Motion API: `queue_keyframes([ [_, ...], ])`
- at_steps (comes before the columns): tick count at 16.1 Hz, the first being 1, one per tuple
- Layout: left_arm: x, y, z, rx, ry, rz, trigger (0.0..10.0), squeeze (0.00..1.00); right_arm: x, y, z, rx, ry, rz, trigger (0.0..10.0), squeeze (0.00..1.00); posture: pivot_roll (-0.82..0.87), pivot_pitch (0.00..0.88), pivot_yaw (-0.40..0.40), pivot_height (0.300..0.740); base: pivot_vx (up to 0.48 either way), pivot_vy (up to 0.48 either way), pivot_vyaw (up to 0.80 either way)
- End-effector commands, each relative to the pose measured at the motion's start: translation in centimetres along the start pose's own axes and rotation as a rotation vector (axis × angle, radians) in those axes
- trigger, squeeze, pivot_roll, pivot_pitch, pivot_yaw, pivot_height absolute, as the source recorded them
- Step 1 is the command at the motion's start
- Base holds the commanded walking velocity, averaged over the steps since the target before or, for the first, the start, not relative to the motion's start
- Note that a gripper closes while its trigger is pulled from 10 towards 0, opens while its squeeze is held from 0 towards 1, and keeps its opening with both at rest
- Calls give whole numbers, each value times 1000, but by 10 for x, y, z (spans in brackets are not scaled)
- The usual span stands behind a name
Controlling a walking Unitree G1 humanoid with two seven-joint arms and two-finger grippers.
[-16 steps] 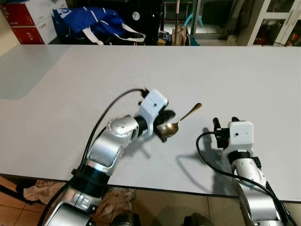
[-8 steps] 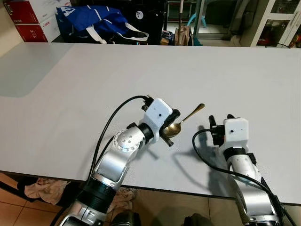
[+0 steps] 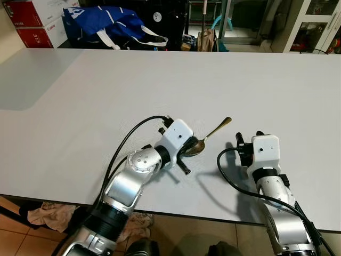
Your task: Setting the table
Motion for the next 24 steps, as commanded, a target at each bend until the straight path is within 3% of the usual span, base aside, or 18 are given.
queue_keyframes([
  [1, -1, 3, -3, 16, -22, -10, 10000, 0, 2, 2, 2, -5, 5, 2, 10000, 0, -39, 0, 46, 697, 0, 0, 0],
  [5, 7, -10, -9, 127, -19, -22, 10000, 0, 3, 1, 2, 0, 6, 4, 10000, 0, -37, 0, 47, 697, 0, 0, 0],
  [13, 9, -17, -9, 191, -29, -8, 10000, 0, 3, 0, 4, 2, 11, -1, 10000, 0, -36, 0, 43, 697, 0, 0, 0],
  [15, 21, -22, -11, 214, 9, 11, 10000, 0, 3, -1, 4, 4, 10, -2, 10000, 0, -36, 0, 40, 697, 0, 0, 0],
  [18, 28, -22, -12, 219, 33, 20, 10000, 0, 3, -1, 3, 6, 12, -4, 10000, 0, -34, 0, 39, 697, 0, 0, 0],
  [24, -2, -26, -6, 217, -48, -54, 10000, 0, 3, -2, 2, 12, 12, -4, 10000, 0, -36, 0, 39, 697, 0, 0, 0],
])
Point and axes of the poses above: a point about 5 cm out from each wrist's last joint towards the gripper, its own z axis pointing out of the wrist towards the gripper, its own y axis along the axis of the wrist's last joint, x = y × z, the point moved 6 cm from there along z, pointing out of the wrist towards the gripper, and after that the axes turned 6 degrees about -z, right-handed, at the moved point
